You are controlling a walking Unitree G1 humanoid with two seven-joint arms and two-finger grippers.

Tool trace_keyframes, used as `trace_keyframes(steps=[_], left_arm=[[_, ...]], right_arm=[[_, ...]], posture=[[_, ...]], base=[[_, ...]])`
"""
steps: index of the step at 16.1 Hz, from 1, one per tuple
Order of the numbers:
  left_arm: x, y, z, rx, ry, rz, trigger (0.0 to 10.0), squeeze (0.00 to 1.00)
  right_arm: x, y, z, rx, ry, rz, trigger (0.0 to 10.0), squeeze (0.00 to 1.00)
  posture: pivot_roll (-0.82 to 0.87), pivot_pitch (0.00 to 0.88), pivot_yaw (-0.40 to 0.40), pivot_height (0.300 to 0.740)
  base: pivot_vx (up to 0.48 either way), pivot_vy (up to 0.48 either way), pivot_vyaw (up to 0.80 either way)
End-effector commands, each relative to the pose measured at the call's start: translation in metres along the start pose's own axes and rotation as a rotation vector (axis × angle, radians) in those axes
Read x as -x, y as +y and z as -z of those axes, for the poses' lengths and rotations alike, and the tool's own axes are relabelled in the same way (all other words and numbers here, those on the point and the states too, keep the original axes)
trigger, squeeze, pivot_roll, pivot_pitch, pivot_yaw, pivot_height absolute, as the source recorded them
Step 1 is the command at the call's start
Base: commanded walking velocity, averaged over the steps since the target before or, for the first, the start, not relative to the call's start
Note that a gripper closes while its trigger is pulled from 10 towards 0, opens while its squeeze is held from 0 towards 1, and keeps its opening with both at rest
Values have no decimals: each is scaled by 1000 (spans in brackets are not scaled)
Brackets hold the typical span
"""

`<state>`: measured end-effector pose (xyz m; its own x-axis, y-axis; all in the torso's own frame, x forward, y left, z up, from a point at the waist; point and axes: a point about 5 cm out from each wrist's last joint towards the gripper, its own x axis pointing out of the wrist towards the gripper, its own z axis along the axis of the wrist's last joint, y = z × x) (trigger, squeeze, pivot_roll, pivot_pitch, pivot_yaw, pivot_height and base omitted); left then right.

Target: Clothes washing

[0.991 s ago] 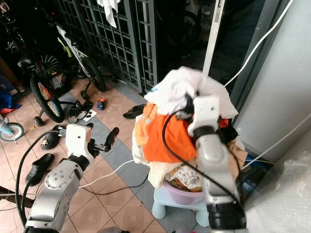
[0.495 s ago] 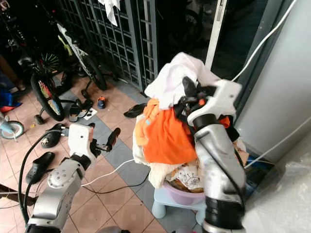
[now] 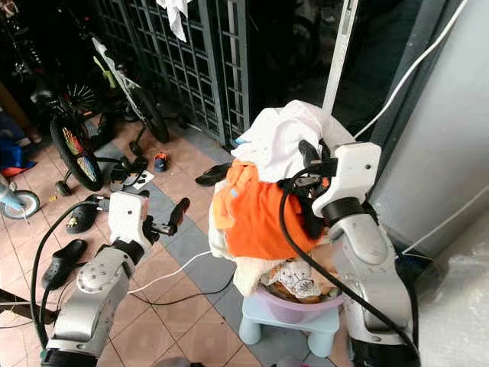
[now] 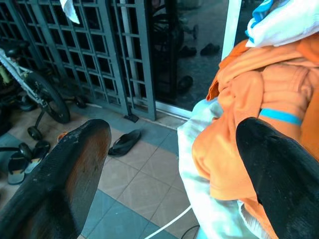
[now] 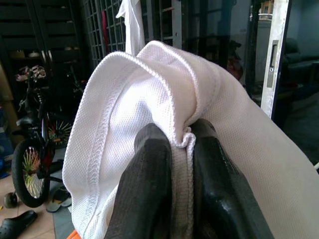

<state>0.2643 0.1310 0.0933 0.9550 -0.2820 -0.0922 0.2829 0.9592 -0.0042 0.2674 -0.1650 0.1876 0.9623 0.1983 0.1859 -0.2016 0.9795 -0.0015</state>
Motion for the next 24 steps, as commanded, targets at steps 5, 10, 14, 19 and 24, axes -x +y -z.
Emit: trace_keyframes(steps=[5, 10, 14, 19, 24], left_arm=[[-1, 3, 2, -5, 7, -13, 10000, 0], [-1, 6, 3, -3, 17, -40, 10000, 0], [-3, 7, 3, 5, 21, -48, 10000, 0], [-3, 6, 3, 6, 21, -52, 10000, 0], [-4, 6, 4, 4, 25, -51, 10000, 0]], right_arm=[[-4, 4, -5, 52, -41, -3, 0, 0], [-20, 17, -35, 46, -153, -22, 0, 0], [-26, 20, -49, 49, -210, -24, 0, 0], [-27, 21, -45, 45, -198, -33, 0, 0], [-26, 22, -41, 47, -185, -35, 0, 0]], posture=[[-60, 0, 88, 740], [-61, 0, 92, 740], [-62, 0, 92, 740], [-63, 0, 89, 740], [-63, 0, 90, 740]], base=[[0, -318, 0], [0, -129, 0], [0, 0, 0], [-156, 0, 0], [-275, 0, 0]])
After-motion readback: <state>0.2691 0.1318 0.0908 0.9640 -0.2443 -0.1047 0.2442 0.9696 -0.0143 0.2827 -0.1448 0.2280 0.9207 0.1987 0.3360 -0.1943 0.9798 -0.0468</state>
